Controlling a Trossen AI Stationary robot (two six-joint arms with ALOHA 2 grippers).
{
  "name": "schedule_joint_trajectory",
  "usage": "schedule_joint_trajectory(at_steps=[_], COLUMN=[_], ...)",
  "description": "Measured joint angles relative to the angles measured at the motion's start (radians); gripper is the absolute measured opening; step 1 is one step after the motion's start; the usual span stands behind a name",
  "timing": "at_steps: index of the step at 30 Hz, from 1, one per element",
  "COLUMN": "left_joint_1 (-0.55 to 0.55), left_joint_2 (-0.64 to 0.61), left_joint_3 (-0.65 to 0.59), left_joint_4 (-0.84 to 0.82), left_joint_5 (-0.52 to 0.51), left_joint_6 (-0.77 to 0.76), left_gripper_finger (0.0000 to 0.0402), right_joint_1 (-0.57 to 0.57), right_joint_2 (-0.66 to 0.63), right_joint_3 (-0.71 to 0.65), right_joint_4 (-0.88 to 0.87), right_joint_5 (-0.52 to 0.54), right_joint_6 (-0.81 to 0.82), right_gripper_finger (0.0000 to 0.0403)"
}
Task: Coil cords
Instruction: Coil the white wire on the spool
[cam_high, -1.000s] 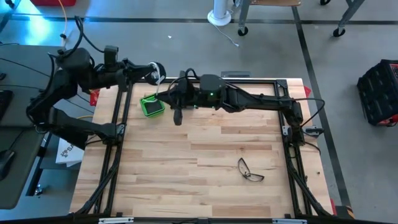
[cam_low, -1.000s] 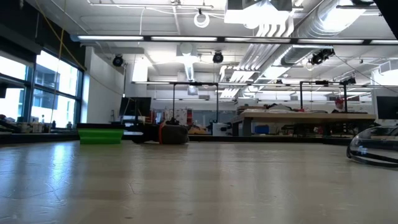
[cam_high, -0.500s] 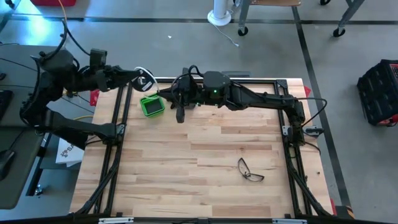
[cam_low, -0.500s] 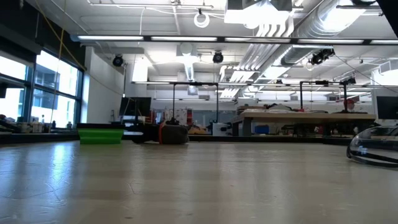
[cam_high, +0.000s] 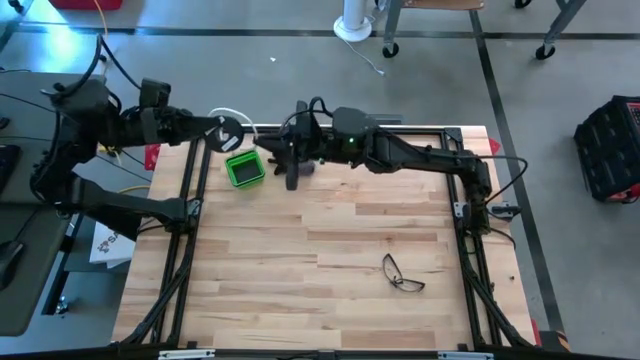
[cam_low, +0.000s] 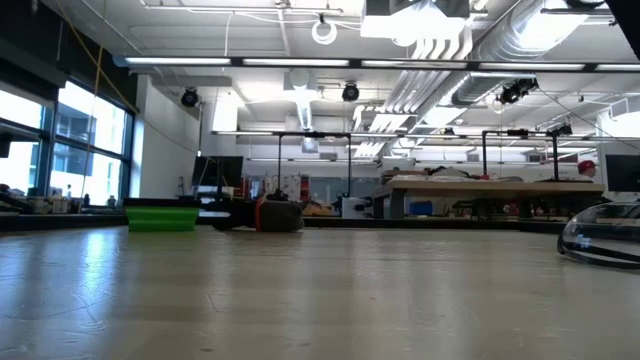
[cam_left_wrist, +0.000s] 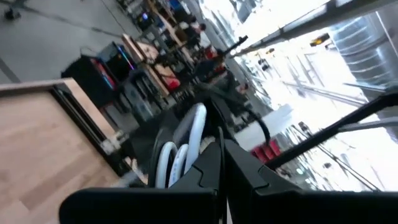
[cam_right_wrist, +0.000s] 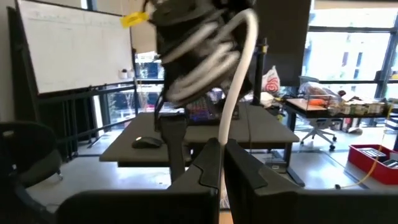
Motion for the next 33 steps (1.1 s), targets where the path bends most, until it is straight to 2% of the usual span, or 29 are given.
schedule_joint_trajectory(at_steps=[3, 8, 15, 24, 33], left_joint_1=[0.000, 0.016, 0.097, 0.190, 0.246], left_joint_2=[0.005, 0.012, 0.031, 0.070, 0.072], left_joint_3=[0.000, 0.000, 0.000, 0.000, 0.000], left_joint_4=[0.014, 0.050, 0.126, 0.206, 0.208], left_joint_5=[-0.004, -0.108, -0.119, -0.005, 0.000], left_joint_6=[0.013, 0.078, 0.086, 0.031, 0.023], left_gripper_finger=[0.0000, 0.0000, 0.0000, 0.0000, 0.0000], right_joint_1=[-0.009, 0.010, 0.040, 0.060, 0.091], right_joint_2=[-0.006, -0.006, -0.006, 0.000, 0.003], right_joint_3=[0.000, 0.000, 0.000, 0.000, 0.000], right_joint_4=[0.000, -0.018, -0.003, -0.020, -0.020], right_joint_5=[-0.014, -0.020, -0.016, -0.010, -0.008], right_joint_6=[0.023, 0.025, 0.025, 0.024, 0.042], right_gripper_finger=[0.0000, 0.0000, 0.0000, 0.0000, 0.0000])
